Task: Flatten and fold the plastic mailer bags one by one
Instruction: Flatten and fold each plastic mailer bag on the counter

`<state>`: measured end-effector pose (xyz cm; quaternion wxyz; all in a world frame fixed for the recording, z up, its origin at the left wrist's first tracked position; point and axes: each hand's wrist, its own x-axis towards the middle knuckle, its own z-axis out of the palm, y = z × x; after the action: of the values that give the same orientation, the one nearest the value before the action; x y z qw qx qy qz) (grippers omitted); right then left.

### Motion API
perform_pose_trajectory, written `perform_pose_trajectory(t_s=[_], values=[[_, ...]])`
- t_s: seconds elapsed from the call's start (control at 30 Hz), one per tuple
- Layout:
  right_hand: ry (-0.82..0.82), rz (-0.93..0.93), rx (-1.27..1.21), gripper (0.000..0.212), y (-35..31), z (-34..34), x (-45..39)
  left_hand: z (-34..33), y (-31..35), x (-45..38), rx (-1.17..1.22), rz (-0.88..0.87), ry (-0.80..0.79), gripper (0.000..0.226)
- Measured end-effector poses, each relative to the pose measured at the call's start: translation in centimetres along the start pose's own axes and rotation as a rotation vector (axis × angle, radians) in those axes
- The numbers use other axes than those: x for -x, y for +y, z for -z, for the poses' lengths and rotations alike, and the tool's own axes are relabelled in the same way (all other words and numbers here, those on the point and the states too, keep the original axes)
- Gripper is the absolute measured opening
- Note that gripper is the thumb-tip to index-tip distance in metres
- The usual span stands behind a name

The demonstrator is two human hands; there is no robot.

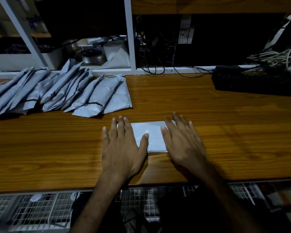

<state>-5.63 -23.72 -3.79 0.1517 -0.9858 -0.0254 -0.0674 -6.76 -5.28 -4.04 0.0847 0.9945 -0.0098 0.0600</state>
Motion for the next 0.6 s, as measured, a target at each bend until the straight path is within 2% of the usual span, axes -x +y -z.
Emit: perform_pose_trajectory(t_s=[0.13,0.4,0.6], values=[[0.025,-0.003,-0.010,0.061,1.4,0.0,0.6,0.3,-1.7,0.1,-0.027,-0.066,-0.021,0.088],[-0.005,-0.004,0.002,0.068,3.0,0.7,1.0,1.7,-4.4,0.7,-0.123,-0.149,-0.065,0.079],[-0.039,-0.041,0.044,0.056,4.0,1.4,1.1,2.0,-5.8,0.9,-0.142,-0.135,-0.082,0.080]])
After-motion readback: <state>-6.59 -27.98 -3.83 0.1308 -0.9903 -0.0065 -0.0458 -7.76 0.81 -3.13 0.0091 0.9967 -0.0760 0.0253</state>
